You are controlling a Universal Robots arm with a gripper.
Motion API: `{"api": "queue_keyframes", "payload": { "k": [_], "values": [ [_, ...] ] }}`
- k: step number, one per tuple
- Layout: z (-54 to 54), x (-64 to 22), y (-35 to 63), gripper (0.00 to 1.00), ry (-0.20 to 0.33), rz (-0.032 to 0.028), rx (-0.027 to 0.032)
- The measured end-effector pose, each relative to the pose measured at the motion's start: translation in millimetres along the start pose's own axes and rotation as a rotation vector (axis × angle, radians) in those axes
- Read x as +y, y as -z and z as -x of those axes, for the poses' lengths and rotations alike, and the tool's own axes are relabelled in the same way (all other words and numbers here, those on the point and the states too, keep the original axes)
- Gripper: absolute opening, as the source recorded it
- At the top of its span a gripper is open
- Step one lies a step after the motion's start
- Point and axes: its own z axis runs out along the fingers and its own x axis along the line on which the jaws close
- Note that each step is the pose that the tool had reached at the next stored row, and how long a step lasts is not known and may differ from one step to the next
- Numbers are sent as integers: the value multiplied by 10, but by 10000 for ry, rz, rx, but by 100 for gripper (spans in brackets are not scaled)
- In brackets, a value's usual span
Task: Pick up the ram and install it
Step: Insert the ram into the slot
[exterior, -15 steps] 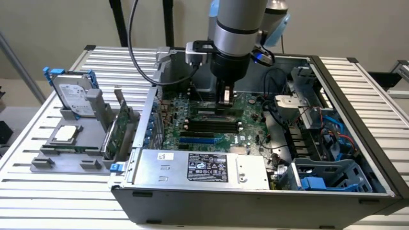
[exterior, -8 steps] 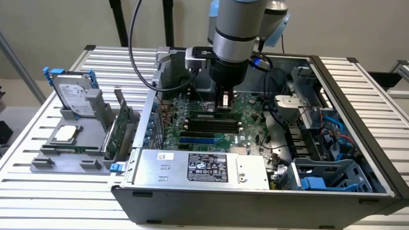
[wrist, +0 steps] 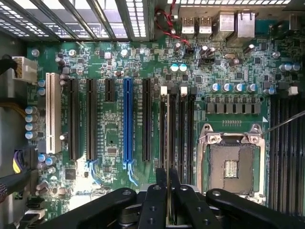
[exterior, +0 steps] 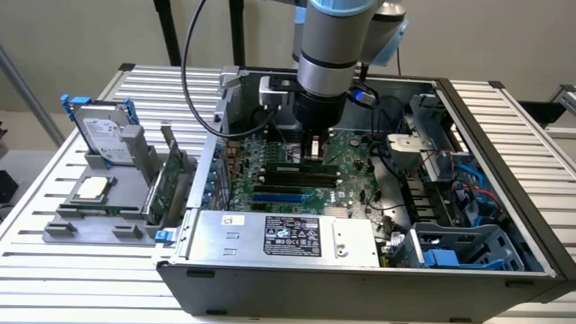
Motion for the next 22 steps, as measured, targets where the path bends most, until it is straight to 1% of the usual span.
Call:
{"api": "queue_keyframes", "payload": {
  "k": [3, 6, 7, 12, 15, 17, 20, 22],
  "values": [
    [0, 5, -51, 0, -2, -2, 38],
    [0, 5, -87, 0, -5, -4, 113],
    [0, 5, -89, 0, -5, -2, 130],
    [0, 5, -90, 0, -6, -5, 131],
    [0, 4, -97, 0, -5, -20, 131],
    [0, 5, -107, 0, -7, -44, 143],
    [5, 4, -124, 0, -8, -103, 169],
    [12, 3, -132, 0, -8, -122, 177]
  ]
}}
